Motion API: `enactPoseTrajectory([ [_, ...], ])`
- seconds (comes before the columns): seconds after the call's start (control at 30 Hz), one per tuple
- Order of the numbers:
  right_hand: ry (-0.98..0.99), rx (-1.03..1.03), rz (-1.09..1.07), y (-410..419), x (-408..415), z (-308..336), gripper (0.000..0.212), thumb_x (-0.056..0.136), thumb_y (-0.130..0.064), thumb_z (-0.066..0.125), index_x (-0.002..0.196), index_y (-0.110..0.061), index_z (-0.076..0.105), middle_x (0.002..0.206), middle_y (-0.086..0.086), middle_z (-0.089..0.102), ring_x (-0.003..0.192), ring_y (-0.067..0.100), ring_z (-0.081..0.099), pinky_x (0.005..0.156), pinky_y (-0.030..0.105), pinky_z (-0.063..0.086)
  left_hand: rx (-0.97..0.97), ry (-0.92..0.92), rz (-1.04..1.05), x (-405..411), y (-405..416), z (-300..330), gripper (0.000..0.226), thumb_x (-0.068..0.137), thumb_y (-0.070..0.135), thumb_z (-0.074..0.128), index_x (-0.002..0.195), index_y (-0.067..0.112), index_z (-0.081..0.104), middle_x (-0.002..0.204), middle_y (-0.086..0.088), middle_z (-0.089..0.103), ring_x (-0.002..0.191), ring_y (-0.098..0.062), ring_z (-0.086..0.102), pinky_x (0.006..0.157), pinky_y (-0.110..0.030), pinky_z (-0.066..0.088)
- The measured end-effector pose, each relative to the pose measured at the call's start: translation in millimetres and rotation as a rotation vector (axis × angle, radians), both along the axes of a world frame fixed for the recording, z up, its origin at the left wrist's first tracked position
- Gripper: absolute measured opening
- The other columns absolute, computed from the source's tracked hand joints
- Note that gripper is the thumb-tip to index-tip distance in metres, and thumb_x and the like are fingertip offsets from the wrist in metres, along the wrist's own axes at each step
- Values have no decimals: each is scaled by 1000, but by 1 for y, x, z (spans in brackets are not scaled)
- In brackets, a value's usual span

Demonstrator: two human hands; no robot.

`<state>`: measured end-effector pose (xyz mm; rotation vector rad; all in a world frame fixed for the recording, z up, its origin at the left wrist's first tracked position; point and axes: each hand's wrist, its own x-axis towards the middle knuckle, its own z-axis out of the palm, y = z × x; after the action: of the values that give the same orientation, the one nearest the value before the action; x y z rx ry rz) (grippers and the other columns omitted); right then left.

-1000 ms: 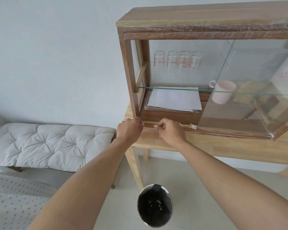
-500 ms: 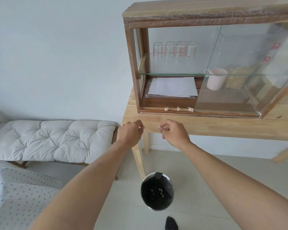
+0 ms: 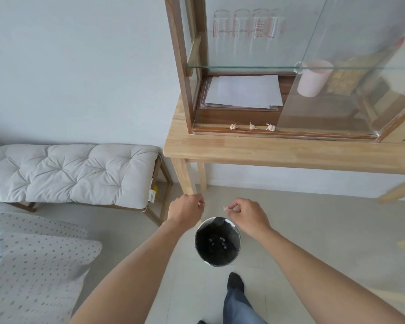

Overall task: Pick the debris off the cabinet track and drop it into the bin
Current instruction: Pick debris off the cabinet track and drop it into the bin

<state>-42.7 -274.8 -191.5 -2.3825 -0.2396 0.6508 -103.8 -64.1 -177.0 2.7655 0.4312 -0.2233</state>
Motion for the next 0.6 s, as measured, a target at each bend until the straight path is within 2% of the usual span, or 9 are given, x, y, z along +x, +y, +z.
enactPoseTrajectory([
  [0.13,80,-38,14,-5,-3,-25,20,96,-55,69,91,-35,72,64,-19,76,61,-1,68,61,27,49,-41,86,41,-1,-14,-24,21,107,34,56,120,26,71,116,-1,78,106,-30,75,75,-33,56],
  [0.2,119,-35,20,-4,-4,-32,20,96,-53,68,96,-34,73,65,-18,77,62,0,69,63,27,52,-47,124,56,-1,-18,-33,21,108,35,56,122,27,70,116,-1,78,105,-30,75,77,-35,57],
  [0.3,161,-32,30,-3,1,-42,26,99,-49,66,119,-35,73,69,-11,79,80,7,75,71,30,52,-47,166,65,3,-21,-42,28,108,38,54,133,30,64,122,-4,77,105,-30,74,82,-39,60],
  [0.37,170,-47,26,-4,6,-46,31,100,-46,66,128,-33,71,73,-10,80,85,10,76,76,31,54,-60,176,82,5,-21,-45,32,108,39,54,138,30,61,124,-3,77,106,-29,74,84,-40,60],
  [0.5,156,-59,-11,-13,16,-46,35,98,-43,66,130,-32,72,87,-7,82,96,18,76,90,37,59,-73,162,110,9,-14,-41,31,107,39,53,136,32,62,124,-3,77,105,-28,74,84,-40,61],
  [0.6,103,-22,-32,-19,22,-36,34,97,-45,67,128,-32,73,77,-8,81,92,15,76,93,39,60,-74,149,101,10,-9,-31,32,107,37,52,137,32,63,126,-4,77,107,-29,74,87,-43,62],
])
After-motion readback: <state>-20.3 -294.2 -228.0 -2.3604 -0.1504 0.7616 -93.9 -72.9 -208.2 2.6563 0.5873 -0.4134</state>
